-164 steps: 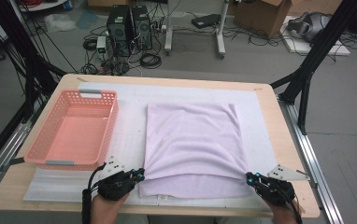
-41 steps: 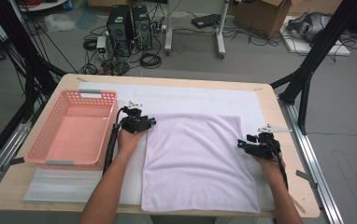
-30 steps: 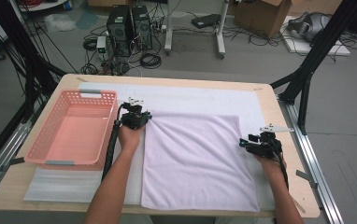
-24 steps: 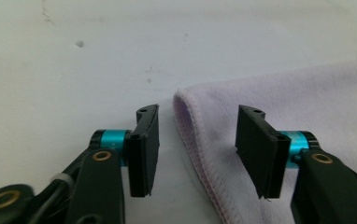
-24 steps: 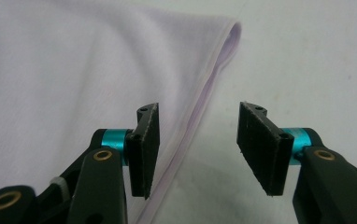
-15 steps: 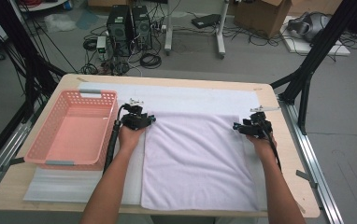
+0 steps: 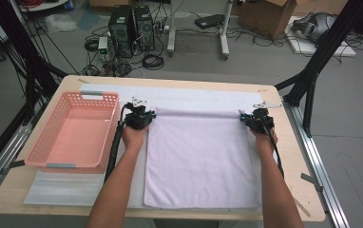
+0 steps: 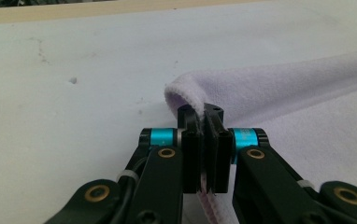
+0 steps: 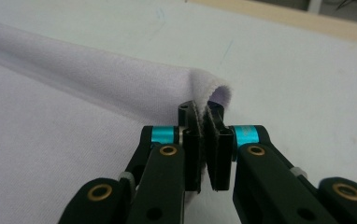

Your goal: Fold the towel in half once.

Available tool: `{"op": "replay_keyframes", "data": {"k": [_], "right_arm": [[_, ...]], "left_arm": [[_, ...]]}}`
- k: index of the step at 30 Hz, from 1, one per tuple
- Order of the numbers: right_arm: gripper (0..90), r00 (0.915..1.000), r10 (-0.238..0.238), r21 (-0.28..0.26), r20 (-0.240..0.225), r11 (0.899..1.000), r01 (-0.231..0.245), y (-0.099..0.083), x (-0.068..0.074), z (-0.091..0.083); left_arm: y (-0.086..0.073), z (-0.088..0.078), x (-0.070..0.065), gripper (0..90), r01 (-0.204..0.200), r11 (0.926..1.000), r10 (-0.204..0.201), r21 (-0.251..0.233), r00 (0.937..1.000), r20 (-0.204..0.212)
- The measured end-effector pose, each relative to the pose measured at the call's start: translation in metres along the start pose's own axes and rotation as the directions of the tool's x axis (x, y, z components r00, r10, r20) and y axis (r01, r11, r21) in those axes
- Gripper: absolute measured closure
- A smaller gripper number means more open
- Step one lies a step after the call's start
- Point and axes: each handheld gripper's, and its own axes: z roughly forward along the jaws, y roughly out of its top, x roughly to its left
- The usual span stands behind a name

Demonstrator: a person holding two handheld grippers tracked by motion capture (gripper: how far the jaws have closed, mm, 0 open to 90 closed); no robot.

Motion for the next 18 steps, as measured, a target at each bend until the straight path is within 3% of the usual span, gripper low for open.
{"op": "replay_keyframes", "data": {"k": [1, 2, 3, 4, 5, 6, 8, 11, 13, 15, 17, 18], "right_arm": [[84.8, 0.9997, -0.005, -0.003, 0.024, 1.0, 0.005, 0.001, 0.003, 0.002], [77.6, 0.9983, -0.01, 0.009, 0.058, 1.0, 0.01, 0.0, 0.004, 0.004], [66.3, 0.996, -0.004, 0.015, 0.089, 1.0, 0.002, 0.0, 0.004, 0.006], [61.8, 0.9938, 0.025, 0.022, 0.108, 0.999, -0.028, -0.002, 0.001, 0.005], [61.6, 0.9932, 0.079, 0.015, 0.085, 0.997, -0.08, -0.003, -0.004, 0.002], [63.7, 0.9937, 0.089, 0.013, 0.069, 0.996, -0.09, -0.003, -0.007, 0.0], [72.8, 0.9976, 0.063, 0.001, 0.029, 0.998, -0.064, -0.002, -0.007, -0.008], [73.2, 0.9984, 0.03, 0.004, -0.049, 1.0, -0.03, 0.001, 0.0, -0.017], [68.3, 0.9987, 0.016, -0.027, -0.048, 0.999, -0.018, 0.002, 0.004, -0.026], [69.9, 0.9993, 0.026, -0.057, -0.026, 0.998, -0.027, 0.002, 0.002, -0.033], [75.7, 0.9969, 0.032, -0.042, -0.072, 0.998, -0.035, 0.001, 0.0, -0.038], [75.9, 0.9913, 0.019, -0.017, -0.13, 1.0, -0.022, -0.001, 0.002, -0.038]], "left_arm": [[0.0, 0.0, 0.0, 84.8, 0.007, 1.0, -0.007, 0.001, 0.9998, -0.017], [0.0, -0.001, 0.0, 80.9, 0.015, 0.9999, -0.015, -0.001, 0.9994, -0.032], [0.0, -0.002, 0.003, 72.0, 0.03, 0.9995, -0.031, -0.011, 0.999, -0.032], [0.001, -0.004, 0.006, 62.2, 0.052, 0.9986, -0.053, -0.007, 0.9984, -0.019], [0.001, -0.006, 0.008, 62.1, 0.046, 0.9989, -0.046, -0.002, 0.9989, -0.007], [0.001, -0.009, 0.009, 61.5, 0.041, 0.9992, -0.041, -0.001, 0.9991, 0.012], [0.001, -0.011, 0.009, 62.0, 0.044, 0.999, -0.044, 0.007, 0.9978, 0.05], [0.001, -0.014, 0.002, 65.5, 0.03, 0.9992, -0.033, 0.025, 0.9922, 0.12], [0.001, -0.014, -0.004, 66.6, 0.018, 0.9991, -0.024, 0.039, 0.9876, 0.155], [0.001, -0.015, -0.009, 67.1, 0.014, 0.9984, -0.023, 0.056, 0.9847, 0.173], [-0.002, -0.016, -0.014, 66.9, 0.012, 0.9991, -0.019, 0.04, 0.9838, 0.178], [-0.004, -0.017, -0.015, 67.3, 0.019, 0.9993, -0.024, 0.031, 0.9837, 0.178]]}}
